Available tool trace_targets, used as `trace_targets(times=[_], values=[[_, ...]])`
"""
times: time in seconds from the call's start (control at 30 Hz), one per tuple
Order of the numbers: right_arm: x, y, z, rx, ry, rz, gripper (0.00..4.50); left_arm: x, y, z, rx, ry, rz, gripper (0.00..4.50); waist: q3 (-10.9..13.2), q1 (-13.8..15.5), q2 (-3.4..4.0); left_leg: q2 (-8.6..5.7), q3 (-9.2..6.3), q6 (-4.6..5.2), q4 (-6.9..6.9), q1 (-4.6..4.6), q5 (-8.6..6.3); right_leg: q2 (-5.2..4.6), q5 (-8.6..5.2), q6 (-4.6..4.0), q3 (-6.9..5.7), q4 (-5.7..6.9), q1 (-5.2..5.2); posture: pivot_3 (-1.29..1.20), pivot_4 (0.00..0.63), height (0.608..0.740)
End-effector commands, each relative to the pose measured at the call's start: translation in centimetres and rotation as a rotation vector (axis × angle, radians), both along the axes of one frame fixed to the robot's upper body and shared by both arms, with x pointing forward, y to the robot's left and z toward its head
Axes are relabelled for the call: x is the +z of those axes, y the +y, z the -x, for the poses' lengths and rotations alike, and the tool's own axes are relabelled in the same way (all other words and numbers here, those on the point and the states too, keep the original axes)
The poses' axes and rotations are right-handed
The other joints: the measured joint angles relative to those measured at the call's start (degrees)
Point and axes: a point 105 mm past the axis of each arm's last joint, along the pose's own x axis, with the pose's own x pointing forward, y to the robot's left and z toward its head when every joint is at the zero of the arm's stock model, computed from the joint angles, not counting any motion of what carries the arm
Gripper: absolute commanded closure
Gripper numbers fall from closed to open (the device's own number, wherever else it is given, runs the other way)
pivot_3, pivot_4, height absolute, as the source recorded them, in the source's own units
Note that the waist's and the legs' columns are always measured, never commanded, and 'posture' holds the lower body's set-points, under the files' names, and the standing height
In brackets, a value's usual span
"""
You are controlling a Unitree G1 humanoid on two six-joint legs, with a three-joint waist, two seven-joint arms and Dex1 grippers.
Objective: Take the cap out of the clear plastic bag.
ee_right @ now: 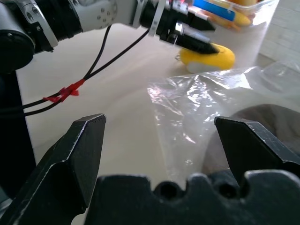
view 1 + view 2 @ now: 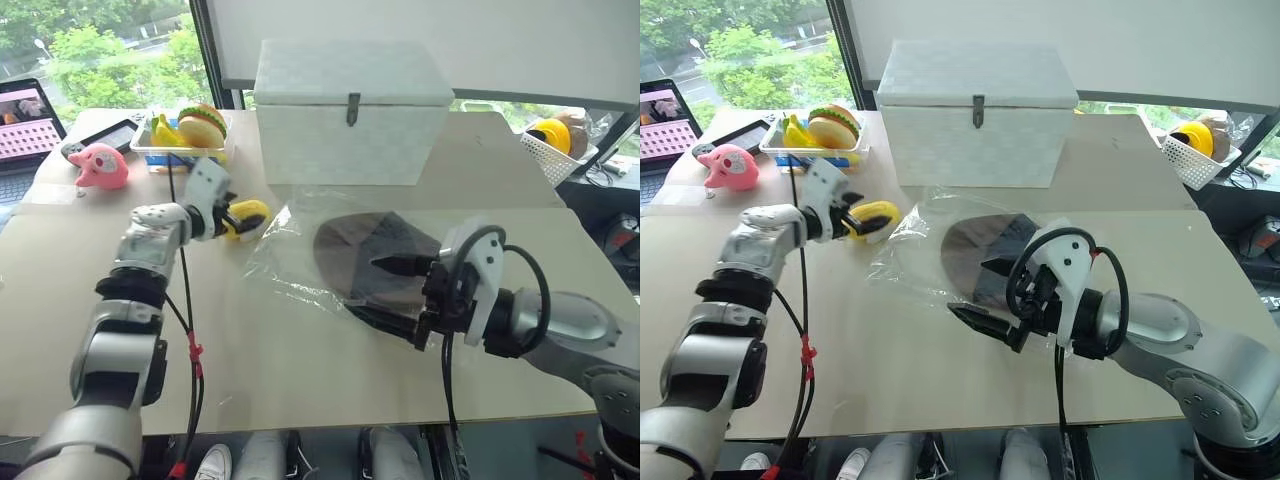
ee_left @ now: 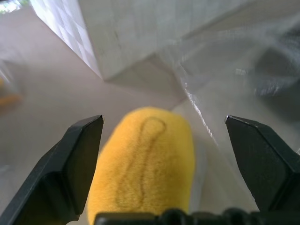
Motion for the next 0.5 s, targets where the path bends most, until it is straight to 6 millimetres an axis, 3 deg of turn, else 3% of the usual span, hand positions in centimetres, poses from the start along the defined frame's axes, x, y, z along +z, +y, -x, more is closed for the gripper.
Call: trace_targets(times=[0.03,0.1,0.2,0.5], values=[[1.3,0.0,0.6,-0.006,-0.067,-0.025,0.07,-2.0,1.1,0.1,0.024,0.059,-0.117,0.04,0.0,0.05,-0.01,0.02,0.0,0.0,0.01,0.0,0.0,0.02,0.0,0.0,0.0,-0.01,0.0,0.0,0.15,0.723],[1.2,-0.2,0.5,-0.026,-0.066,-0.023,0.07,-1.8,1.3,-0.2,0.036,0.037,-0.134,0.04,0.0,0.08,-0.01,0.03,0.0,0.0,0.04,0.03,0.0,-0.01,-0.01,0.02,0.01,0.0,0.04,0.0,0.15,0.723],[1.0,-0.4,0.5,-0.047,-0.057,-0.027,0.0,-1.4,1.5,-0.6,0.064,0.013,-0.131,0.79,0.01,0.07,-0.01,0.08,-0.04,0.02,0.23,0.0,-0.02,-0.02,-0.01,0.02,0.01,0.04,0.05,0.0,0.15,0.723],[0.0,-0.9,0.1,-0.084,-0.047,-0.016,0.0,-1.6,2.3,-0.7,0.098,0.004,-0.156,3.93,0.0,0.04,-0.01,0.06,-0.05,0.16,0.38,0.02,-0.1,-0.16,-0.01,0.01,0.04,0.24,0.03,0.0,0.15,0.723]])
